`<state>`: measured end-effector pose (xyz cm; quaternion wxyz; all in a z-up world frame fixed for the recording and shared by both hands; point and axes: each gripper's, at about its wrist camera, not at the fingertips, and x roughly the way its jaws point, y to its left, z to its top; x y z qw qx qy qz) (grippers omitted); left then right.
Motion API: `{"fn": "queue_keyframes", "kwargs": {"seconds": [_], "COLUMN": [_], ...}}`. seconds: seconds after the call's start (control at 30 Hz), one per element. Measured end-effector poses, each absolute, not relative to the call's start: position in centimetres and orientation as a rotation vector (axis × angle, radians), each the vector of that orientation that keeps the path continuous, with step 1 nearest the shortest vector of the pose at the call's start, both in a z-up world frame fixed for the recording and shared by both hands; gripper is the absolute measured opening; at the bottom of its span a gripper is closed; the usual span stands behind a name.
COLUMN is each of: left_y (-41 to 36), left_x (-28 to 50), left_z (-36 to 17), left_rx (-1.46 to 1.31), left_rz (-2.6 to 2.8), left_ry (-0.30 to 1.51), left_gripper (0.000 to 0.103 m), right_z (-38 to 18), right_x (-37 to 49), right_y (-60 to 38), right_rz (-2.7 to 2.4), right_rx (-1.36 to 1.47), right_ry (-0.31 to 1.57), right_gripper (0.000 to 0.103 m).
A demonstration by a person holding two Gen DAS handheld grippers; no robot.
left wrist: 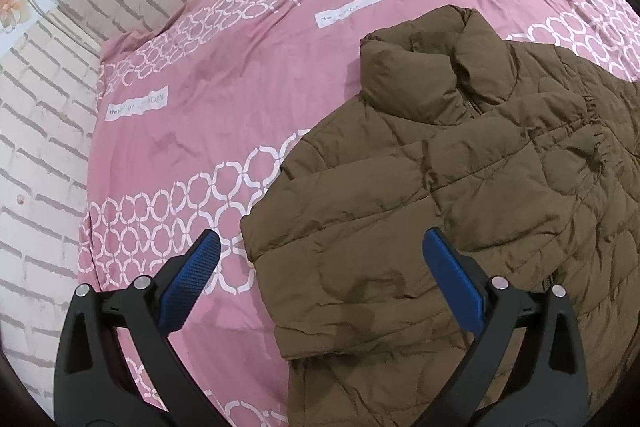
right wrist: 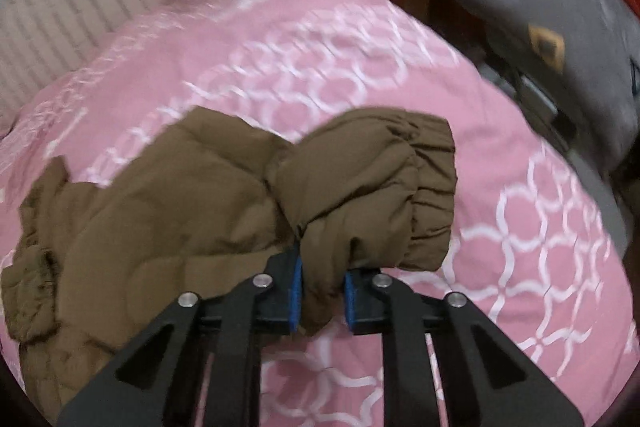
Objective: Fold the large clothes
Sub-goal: 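Grasp the elastic sleeve cuff with the right gripper and lift it, then lay the held sleeve across the jacket body and open the right gripper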
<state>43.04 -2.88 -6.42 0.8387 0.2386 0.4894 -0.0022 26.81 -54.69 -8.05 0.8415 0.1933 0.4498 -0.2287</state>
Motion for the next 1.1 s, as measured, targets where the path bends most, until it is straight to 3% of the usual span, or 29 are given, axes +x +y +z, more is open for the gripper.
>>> {"fn": "queue_keyframes", "kwargs": {"seconds": [0.33, 0.87, 1.1], "left_y": [0.8, 9.8, 14.0], "left_x": [42.0, 41.2, 41.2], "left_z": [-5.3, -4.8, -3.3], "left_rx": [0.428, 0.367, 0.319], "left_rz": [-0.005, 0.069, 0.118], "left_ry": [1.011, 1.017, 0.999], "left_gripper": [0.100, 0.100, 0.100], "right_z": [-0.7, 0.3, 5.0], "right_x": [32.0, 39.7, 40.3], "right_y": [-47.6, -32.1, -26.8], "right_rz": [-0.295, 0.010, 0.228], "right_rx": [0.316, 0.198, 0.142], "right_ry": [0.880, 0.942, 0.893], "right_gripper": [0.016, 0.015, 0.015]}}
